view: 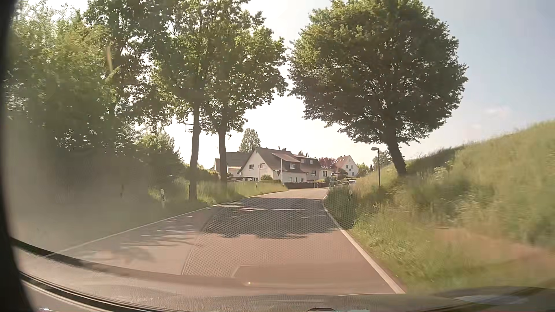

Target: Follow the waypoints while adhering to traffic rules and regulations

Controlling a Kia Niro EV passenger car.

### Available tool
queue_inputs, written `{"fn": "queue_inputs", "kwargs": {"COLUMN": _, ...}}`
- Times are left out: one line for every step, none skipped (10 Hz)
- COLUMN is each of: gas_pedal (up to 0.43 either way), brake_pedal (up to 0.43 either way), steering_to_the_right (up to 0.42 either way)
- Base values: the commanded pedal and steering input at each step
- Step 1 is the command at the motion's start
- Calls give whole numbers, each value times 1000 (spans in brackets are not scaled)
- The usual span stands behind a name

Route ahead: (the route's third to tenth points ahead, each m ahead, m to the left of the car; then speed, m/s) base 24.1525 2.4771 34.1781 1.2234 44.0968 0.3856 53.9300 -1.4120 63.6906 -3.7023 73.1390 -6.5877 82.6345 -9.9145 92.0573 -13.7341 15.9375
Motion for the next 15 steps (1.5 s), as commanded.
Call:
{"fn": "queue_inputs", "kwargs": {"gas_pedal": 260, "brake_pedal": 0, "steering_to_the_right": -2}}
{"fn": "queue_inputs", "kwargs": {"gas_pedal": 260, "brake_pedal": 0, "steering_to_the_right": -1}}
{"fn": "queue_inputs", "kwargs": {"gas_pedal": 260, "brake_pedal": 0, "steering_to_the_right": 0}}
{"fn": "queue_inputs", "kwargs": {"gas_pedal": 260, "brake_pedal": 0, "steering_to_the_right": 3}}
{"fn": "queue_inputs", "kwargs": {"gas_pedal": 260, "brake_pedal": 0, "steering_to_the_right": 8}}
{"fn": "queue_inputs", "kwargs": {"gas_pedal": 260, "brake_pedal": 0, "steering_to_the_right": 14}}
{"fn": "queue_inputs", "kwargs": {"gas_pedal": 248, "brake_pedal": 0, "steering_to_the_right": 16}}
{"fn": "queue_inputs", "kwargs": {"gas_pedal": 248, "brake_pedal": 0, "steering_to_the_right": 16}}
{"fn": "queue_inputs", "kwargs": {"gas_pedal": 248, "brake_pedal": 0, "steering_to_the_right": 15}}
{"fn": "queue_inputs", "kwargs": {"gas_pedal": 248, "brake_pedal": 0, "steering_to_the_right": 16}}
{"fn": "queue_inputs", "kwargs": {"gas_pedal": 248, "brake_pedal": 0, "steering_to_the_right": 19}}
{"fn": "queue_inputs", "kwargs": {"gas_pedal": 248, "brake_pedal": 0, "steering_to_the_right": 21}}
{"fn": "queue_inputs", "kwargs": {"gas_pedal": 248, "brake_pedal": 0, "steering_to_the_right": 23}}
{"fn": "queue_inputs", "kwargs": {"gas_pedal": 240, "brake_pedal": 0, "steering_to_the_right": 24}}
{"fn": "queue_inputs", "kwargs": {"gas_pedal": 240, "brake_pedal": 0, "steering_to_the_right": 24}}
